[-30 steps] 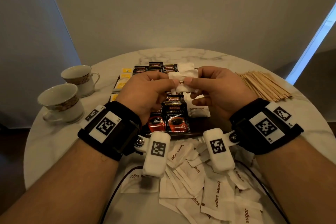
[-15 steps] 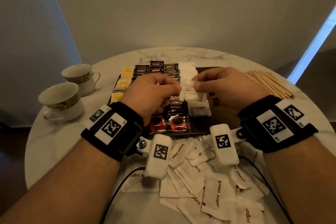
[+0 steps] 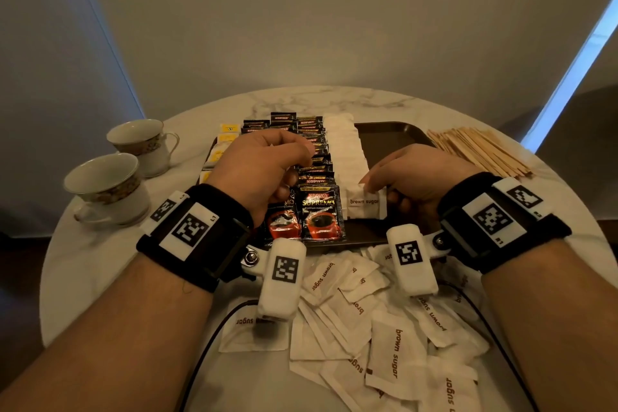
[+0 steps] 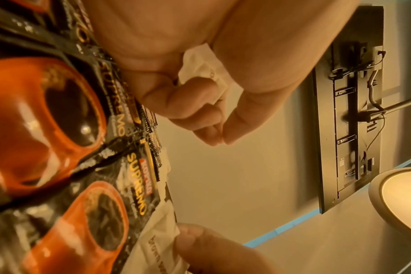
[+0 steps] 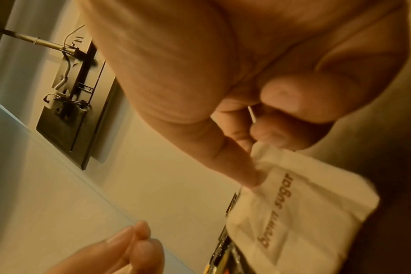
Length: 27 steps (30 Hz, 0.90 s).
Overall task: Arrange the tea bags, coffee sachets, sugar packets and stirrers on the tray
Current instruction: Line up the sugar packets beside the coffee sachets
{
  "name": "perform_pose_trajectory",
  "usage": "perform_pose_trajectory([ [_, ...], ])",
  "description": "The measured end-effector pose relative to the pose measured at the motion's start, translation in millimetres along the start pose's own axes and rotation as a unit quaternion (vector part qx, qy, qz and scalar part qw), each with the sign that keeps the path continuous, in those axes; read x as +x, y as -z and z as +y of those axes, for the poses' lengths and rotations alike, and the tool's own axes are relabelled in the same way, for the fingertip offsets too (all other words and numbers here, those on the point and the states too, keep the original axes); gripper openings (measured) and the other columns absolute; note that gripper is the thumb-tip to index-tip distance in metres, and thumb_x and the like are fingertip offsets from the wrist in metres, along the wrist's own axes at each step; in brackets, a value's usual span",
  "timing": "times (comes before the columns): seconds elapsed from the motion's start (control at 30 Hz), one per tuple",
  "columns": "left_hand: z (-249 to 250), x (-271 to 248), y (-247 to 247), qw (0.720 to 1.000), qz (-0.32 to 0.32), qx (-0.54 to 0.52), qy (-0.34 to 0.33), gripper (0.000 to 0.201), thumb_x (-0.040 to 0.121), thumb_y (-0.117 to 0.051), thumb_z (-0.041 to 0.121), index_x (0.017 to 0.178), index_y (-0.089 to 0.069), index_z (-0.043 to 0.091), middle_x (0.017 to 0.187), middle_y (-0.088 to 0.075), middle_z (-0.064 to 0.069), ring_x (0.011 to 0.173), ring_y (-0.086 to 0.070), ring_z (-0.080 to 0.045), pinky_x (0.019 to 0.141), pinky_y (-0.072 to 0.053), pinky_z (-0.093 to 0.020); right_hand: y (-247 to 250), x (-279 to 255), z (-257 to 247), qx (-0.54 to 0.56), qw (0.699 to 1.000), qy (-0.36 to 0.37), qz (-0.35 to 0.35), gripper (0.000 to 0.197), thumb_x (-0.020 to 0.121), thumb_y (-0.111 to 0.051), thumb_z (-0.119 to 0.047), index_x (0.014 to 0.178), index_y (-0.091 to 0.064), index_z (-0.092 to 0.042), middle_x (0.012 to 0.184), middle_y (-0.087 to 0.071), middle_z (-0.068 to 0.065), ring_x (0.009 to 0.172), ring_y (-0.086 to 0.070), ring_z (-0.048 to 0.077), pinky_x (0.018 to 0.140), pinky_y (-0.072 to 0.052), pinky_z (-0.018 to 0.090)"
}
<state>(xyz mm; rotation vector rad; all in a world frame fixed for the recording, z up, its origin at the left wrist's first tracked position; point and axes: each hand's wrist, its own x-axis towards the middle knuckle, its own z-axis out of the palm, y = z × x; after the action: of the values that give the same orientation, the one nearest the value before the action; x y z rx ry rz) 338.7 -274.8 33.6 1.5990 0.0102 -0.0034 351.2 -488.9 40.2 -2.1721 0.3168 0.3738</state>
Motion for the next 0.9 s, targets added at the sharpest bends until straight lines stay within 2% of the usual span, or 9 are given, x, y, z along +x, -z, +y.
perform_pose_trajectory([
  [0.1, 1.0, -0.4, -0.5, 1.000, 0.002, 0.000, 0.004, 0.006, 0.090, -0.072, 0.008, 0.089, -0.074, 0.014, 0.078, -0.066, -0.002, 0.050, -0.048, -0.009, 0.040, -0.034, -0.020, 0.1, -3.1, -0.4, -0.004, 1.000, 0.014, 0.001, 0.010, 0.089, -0.072, -0.011, 0.096, -0.079, -0.015, 0.104, -0.072, 0.022, 0.067, -0.050, 0.020, 0.056, -0.040, 0.026],
  [0.23, 1.9, -1.0, 0.0, 1.000, 0.002, -0.002, 0.007, 0.005, 0.091, -0.072, 0.009, 0.090, -0.073, 0.014, 0.075, -0.067, 0.000, 0.050, -0.048, -0.009, 0.041, -0.033, -0.020, -1.2, -5.5, -0.9, -0.009, 1.000, 0.024, -0.002, 0.011, 0.092, -0.070, -0.009, 0.098, -0.079, -0.013, 0.114, -0.071, 0.020, 0.064, -0.048, 0.016, 0.053, -0.041, 0.023],
  [0.37, 2.1, -1.8, -1.2, 1.000, -0.001, -0.003, 0.007, 0.006, 0.090, -0.072, 0.009, 0.090, -0.074, 0.014, 0.078, -0.067, 0.000, 0.050, -0.048, -0.009, 0.040, -0.034, -0.020, -4.2, -6.9, -1.0, -0.014, 0.999, 0.040, -0.009, 0.011, 0.091, -0.071, -0.009, 0.098, -0.078, -0.014, 0.103, -0.073, 0.013, 0.068, -0.051, 0.015, 0.055, -0.044, 0.024],
  [0.5, 4.4, -3.8, -1.7, 1.000, -0.003, -0.009, 0.009, 0.010, 0.090, -0.069, 0.004, 0.092, -0.073, 0.013, 0.080, -0.067, -0.003, 0.051, -0.049, -0.010, 0.040, -0.034, -0.021, -2.6, -11.0, -1.3, 0.002, 0.995, 0.090, 0.031, 0.013, 0.094, -0.068, -0.009, 0.096, -0.076, -0.019, 0.082, -0.063, -0.001, 0.060, -0.050, 0.013, 0.051, -0.043, 0.025],
  [0.6, 6.5, -4.0, -2.6, 0.999, -0.007, -0.033, 0.017, 0.021, 0.087, -0.058, -0.005, 0.095, -0.068, 0.011, 0.083, -0.070, -0.005, 0.053, -0.051, -0.011, 0.041, -0.036, -0.022, -5.3, -12.5, -3.7, 0.035, 0.990, 0.127, 0.048, 0.015, 0.096, -0.065, -0.009, 0.093, -0.076, -0.021, 0.084, -0.066, 0.002, 0.066, -0.058, 0.015, 0.060, -0.052, 0.028],
  [0.67, 7.6, -4.3, -2.9, 0.998, -0.007, -0.054, 0.024, 0.028, 0.084, -0.049, -0.011, 0.098, -0.060, 0.010, 0.088, -0.073, -0.009, 0.055, -0.054, -0.013, 0.043, -0.040, -0.024, -12.4, -13.1, -5.8, 0.085, 0.990, 0.114, 0.003, 0.014, 0.097, -0.063, -0.007, 0.094, -0.076, -0.013, 0.088, -0.069, 0.006, 0.073, -0.064, 0.018, 0.069, -0.060, 0.034],
  [0.73, 8.6, -5.7, -4.0, 0.996, -0.016, -0.080, 0.030, 0.033, 0.081, -0.043, -0.015, 0.101, -0.052, 0.009, 0.096, -0.075, -0.016, 0.058, -0.060, -0.018, 0.045, -0.045, -0.027, -19.3, -12.8, -6.3, 0.137, 0.986, 0.083, -0.052, 0.012, 0.096, -0.062, -0.005, 0.097, -0.074, -0.006, 0.085, -0.068, 0.011, 0.064, -0.066, 0.016, 0.073, -0.061, 0.037],
  [0.8, 8.4, -7.0, -6.3, 0.994, -0.029, -0.105, 0.032, 0.038, 0.082, -0.036, -0.019, 0.106, -0.046, 0.009, 0.104, -0.075, -0.022, 0.063, -0.069, -0.023, 0.048, -0.054, -0.031, -22.0, -10.9, -5.7, 0.158, 0.982, 0.070, -0.071, 0.011, 0.097, -0.063, -0.005, 0.098, -0.074, -0.003, 0.084, -0.068, 0.012, 0.057, -0.064, 0.013, 0.075, -0.061, 0.036],
  [0.9, 6.2, -9.6, -9.1, 0.988, -0.052, -0.140, 0.032, 0.049, 0.085, -0.029, -0.025, 0.116, -0.044, 0.010, 0.111, -0.072, -0.026, 0.083, -0.078, -0.035, 0.066, -0.065, -0.041, -21.0, -8.8, -4.7, 0.159, 0.980, 0.103, -0.058, 0.012, 0.097, -0.064, -0.010, 0.096, -0.075, -0.008, 0.091, -0.071, 0.014, 0.070, -0.067, 0.019, 0.085, -0.061, 0.042],
])
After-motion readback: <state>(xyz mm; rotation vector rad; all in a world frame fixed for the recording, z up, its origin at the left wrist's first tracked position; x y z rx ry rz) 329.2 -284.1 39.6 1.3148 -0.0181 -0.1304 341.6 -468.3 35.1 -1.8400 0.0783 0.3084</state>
